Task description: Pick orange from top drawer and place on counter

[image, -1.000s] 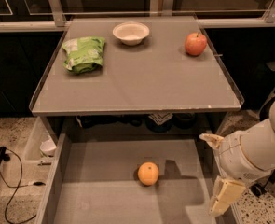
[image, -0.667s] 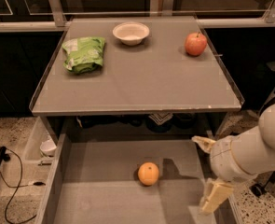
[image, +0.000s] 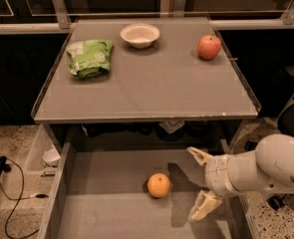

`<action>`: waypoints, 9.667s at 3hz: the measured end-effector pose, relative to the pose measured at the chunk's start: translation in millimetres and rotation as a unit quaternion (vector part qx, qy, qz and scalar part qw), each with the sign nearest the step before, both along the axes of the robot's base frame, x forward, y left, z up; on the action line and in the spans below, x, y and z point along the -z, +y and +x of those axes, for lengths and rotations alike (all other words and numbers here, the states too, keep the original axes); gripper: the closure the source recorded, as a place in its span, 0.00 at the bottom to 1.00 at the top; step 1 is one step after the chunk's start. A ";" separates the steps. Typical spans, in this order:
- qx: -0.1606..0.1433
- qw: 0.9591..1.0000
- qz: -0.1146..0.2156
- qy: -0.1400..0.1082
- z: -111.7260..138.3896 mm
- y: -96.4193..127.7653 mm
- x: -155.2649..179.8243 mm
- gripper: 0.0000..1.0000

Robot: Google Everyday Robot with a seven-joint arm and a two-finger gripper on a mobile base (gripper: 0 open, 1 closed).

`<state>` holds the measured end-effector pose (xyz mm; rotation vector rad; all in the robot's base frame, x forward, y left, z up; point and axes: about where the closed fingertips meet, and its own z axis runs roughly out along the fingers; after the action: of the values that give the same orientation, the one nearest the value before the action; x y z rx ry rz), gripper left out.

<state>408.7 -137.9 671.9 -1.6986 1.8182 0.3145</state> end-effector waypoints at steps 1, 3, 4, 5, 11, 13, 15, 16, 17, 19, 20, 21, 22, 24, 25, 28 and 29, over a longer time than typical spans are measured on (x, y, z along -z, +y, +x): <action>-0.013 0.999 0.035 -0.015 15.7 19.2 24.3 0.00; -0.058 0.991 0.116 0.035 30.6 58.7 58.5 0.00; -0.082 0.985 0.140 0.057 30.0 76.6 64.2 0.00; -0.083 0.985 0.140 0.059 29.6 77.1 64.6 0.00; -0.076 0.989 0.112 0.063 12.7 56.4 -10.4 1.00; -0.053 0.998 0.034 -0.004 16.1 30.5 -123.0 1.00; -0.033 0.999 0.002 -0.028 29.4 14.9 -177.2 1.00; -0.032 0.998 -0.004 -0.056 40.8 13.3 -189.1 1.00; -0.019 0.994 -0.008 -0.109 87.2 6.7 -220.5 1.00; -0.030 0.988 0.013 -0.150 210.4 21.2 -266.0 1.00; -0.028 0.989 0.029 -0.146 258.2 28.0 -265.0 1.00; -0.015 0.991 0.015 -0.133 281.3 25.0 -254.6 1.00; -0.008 0.993 -0.022 -0.114 281.9 20.7 -238.8 1.00; -0.011 0.994 -0.079 -0.076 263.9 18.8 -198.4 1.00; -0.025 0.995 -0.077 -0.052 248.5 24.2 -180.2 1.00; -0.042 0.996 -0.070 -0.043 234.5 34.2 -175.0 0.35; -0.042 0.996 -0.070 -0.043 234.5 34.3 -174.9 0.11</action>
Offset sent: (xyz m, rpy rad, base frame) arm 0.0425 0.0496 -0.0681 0.2694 0.0591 0.0941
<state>643.1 -103.6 846.8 -1.8590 1.7441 0.1484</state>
